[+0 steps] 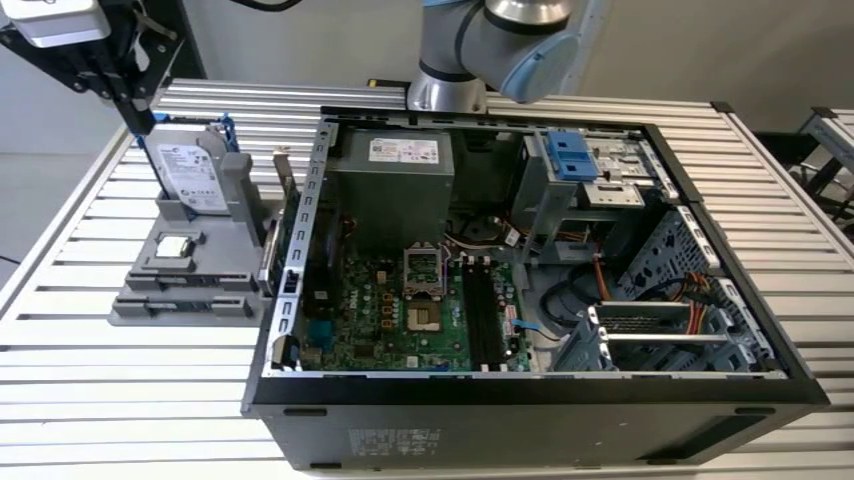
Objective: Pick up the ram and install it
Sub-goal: 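Reach for the ram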
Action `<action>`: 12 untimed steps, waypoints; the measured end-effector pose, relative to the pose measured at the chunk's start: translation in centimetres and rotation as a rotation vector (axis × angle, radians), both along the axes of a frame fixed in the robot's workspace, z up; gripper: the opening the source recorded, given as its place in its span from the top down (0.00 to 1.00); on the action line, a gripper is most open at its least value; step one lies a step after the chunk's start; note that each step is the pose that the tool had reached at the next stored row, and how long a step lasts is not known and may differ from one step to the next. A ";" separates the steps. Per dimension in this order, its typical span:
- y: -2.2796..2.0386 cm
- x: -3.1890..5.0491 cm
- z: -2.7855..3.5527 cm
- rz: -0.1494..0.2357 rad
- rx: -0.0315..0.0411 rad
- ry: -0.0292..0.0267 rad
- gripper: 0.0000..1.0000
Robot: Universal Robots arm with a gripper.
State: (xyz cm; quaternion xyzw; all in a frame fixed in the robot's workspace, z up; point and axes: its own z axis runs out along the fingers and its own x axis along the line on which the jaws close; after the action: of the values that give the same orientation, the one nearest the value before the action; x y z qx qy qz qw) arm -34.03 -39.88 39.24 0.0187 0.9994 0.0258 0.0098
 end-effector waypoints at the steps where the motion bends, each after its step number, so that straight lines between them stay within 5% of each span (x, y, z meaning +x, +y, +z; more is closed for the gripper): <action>1: 0.00 -0.11 -0.01 0.006 0.0001 -0.0001 1.00; 12: 0.00 -0.97 -0.01 0.043 0.0001 -0.0001 1.00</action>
State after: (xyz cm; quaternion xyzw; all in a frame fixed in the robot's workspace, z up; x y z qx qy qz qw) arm -35.00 -39.88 39.23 -0.0027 0.9996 0.0261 0.0093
